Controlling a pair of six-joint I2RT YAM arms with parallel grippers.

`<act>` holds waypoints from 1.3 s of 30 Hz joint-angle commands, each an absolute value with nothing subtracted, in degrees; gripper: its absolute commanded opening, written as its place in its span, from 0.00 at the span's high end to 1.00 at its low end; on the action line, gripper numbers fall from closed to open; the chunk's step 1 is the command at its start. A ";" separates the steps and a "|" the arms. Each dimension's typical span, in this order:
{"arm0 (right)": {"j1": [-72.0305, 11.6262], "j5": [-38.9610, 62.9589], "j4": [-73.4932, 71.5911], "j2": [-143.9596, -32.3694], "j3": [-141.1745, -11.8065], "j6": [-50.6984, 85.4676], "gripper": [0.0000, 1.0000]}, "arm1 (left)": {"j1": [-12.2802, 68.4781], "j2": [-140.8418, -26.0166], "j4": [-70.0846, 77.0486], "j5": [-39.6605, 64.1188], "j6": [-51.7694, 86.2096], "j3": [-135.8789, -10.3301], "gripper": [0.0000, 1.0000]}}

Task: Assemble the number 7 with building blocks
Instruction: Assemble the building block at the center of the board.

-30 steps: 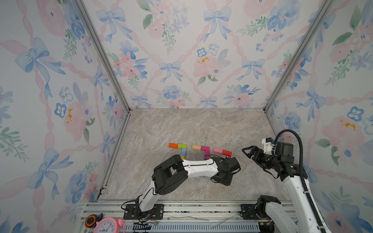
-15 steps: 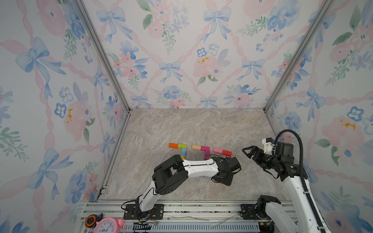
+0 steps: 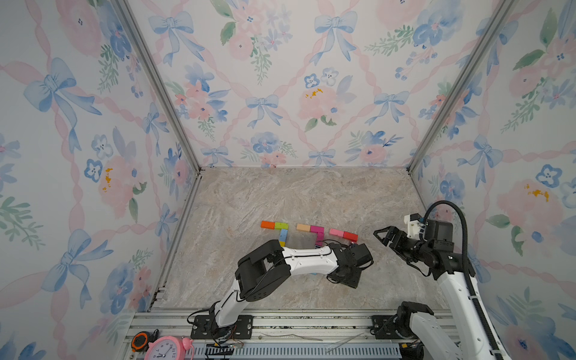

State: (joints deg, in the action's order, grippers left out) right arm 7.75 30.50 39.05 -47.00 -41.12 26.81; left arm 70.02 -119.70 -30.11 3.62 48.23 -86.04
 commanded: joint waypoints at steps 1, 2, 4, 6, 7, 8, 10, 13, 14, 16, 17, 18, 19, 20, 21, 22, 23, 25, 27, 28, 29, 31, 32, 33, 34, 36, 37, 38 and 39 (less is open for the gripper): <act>6.99 33.36 41.26 -47.70 -42.03 27.74 0.03 | 69.70 -117.15 -31.88 1.87 47.26 -83.83 0.44; 6.82 34.26 41.39 -47.73 -41.86 28.30 0.03 | 69.38 -115.89 -31.82 1.47 46.75 -83.29 0.43; 5.41 34.73 41.99 -47.83 -41.67 29.42 0.03 | 68.62 -113.17 -31.72 0.84 45.70 -81.94 0.41; 2.36 33.37 42.25 -47.84 -41.02 31.16 0.03 | 67.65 -109.43 -30.99 0.38 44.30 -80.13 0.38; 0.35 32.17 42.40 -47.88 -40.65 32.18 0.03 | 66.89 -107.24 -30.94 0.09 43.62 -79.16 0.38; -1.59 31.07 42.30 -47.98 -40.06 33.53 0.03 | 66.08 -104.94 -30.94 0.04 42.81 -77.96 0.37; -5.41 29.53 40.40 -47.87 -38.16 37.78 0.04 | 64.14 -99.92 -30.94 -0.33 41.52 -75.05 0.36; -11.43 27.23 36.22 -47.45 -34.93 44.41 0.03 | 59.56 -90.69 -31.02 -0.36 39.49 -68.89 0.34; -13.89 25.88 35.13 -47.30 -34.03 46.61 0.03 | 57.33 -87.30 -31.12 -0.19 38.66 -66.64 0.34; -18.64 22.42 33.84 -46.42 -32.63 50.58 0.03 | 52.29 -80.94 -31.01 1.31 36.73 -62.53 0.34; -21.16 20.48 33.42 -45.80 -31.81 52.63 0.04 | 48.95 -77.57 -31.10 2.68 35.67 -60.35 0.34; -23.13 19.05 33.00 -45.41 -31.09 54.39 0.03 | 46.04 -74.90 -31.12 3.70 34.84 -58.51 0.34; -25.38 17.60 32.48 -44.85 -30.04 56.40 0.03 | 42.83 -71.85 -31.06 5.14 33.57 -56.67 0.34; -27.10 16.61 32.07 -44.36 -29.22 57.93 0.03 | 40.13 -69.57 -31.11 6.41 32.29 -55.31 0.34; -28.81 15.45 31.71 -43.85 -28.29 59.45 0.03 | 36.77 -67.24 -31.11 8.06 30.86 -54.04 0.33; -30.34 14.36 31.16 -43.40 -27.07 60.90 0.03 | 34.12 -65.35 -31.11 9.45 29.39 -52.90 0.33; -31.54 13.73 30.27 -43.09 -25.94 62.21 0.03 | 31.69 -63.99 -31.11 10.38 28.42 -52.07 0.33; -33.59 13.02 27.80 -43.15 -23.38 64.72 0.03 | 27.21 -61.84 -31.07 12.59 26.10 -50.39 0.33; -35.34 12.41 25.08 -43.45 -21.47 66.81 0.03 | 24.02 -60.64 -31.10 13.14 24.20 -49.13 0.33; -36.13 11.97 23.90 -43.80 -20.90 67.53 0.03 | 22.85 -60.07 -31.11 13.18 23.24 -48.52 0.33; -36.82 11.59 23.26 -44.28 -20.70 67.84 0.03 | 21.84 -59.61 -31.10 13.18 22.44 -48.07 0.33; -37.56 10.79 22.45 -45.36 -20.68 68.02 0.03 | 19.60 -58.90 -31.02 13.27 20.75 -47.00 0.33; -37.70 10.66 22.05 -45.88 -20.65 67.96 0.03 | 18.82 -58.76 -30.99 13.15 20.05 -46.54 0.33; -37.66 10.49 21.74 -46.35 -20.57 67.85 0.03 | 18.18 -58.61 -30.80 12.89 19.43 -45.89 0.33; -37.66 10.26 21.39 -46.88 -20.48 67.77 0.03 | 17.53 -58.32 -29.96 12.93 19.22 -45.16 0.33; -37.57 10.28 20.51 -47.67 -20.17 67.77 0.03 | 16.98 -57.89 -28.33 14.24 18.34 -43.84 0.33; -37.53 10.28 20.18 -47.95 -20.14 67.72 0.03 | 16.83 -57.79 -27.98 14.04 18.13 -43.48 0.33; -37.45 10.20 20.00 -48.21 -20.04 67.63 0.03 | 16.71 -57.69 -27.89 13.82 17.98 -43.35 0.33; -37.36 10.27 19.78 -48.48 -19.90 67.67 0.03 | 16.62 -57.56 -27.77 13.80 17.77 -43.33 0.33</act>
State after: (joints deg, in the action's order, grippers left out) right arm -36.97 11.62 21.63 -47.90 -20.84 66.74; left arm 17.08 -58.63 -29.63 12.56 20.53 -43.99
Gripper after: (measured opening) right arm 0.967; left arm 0.669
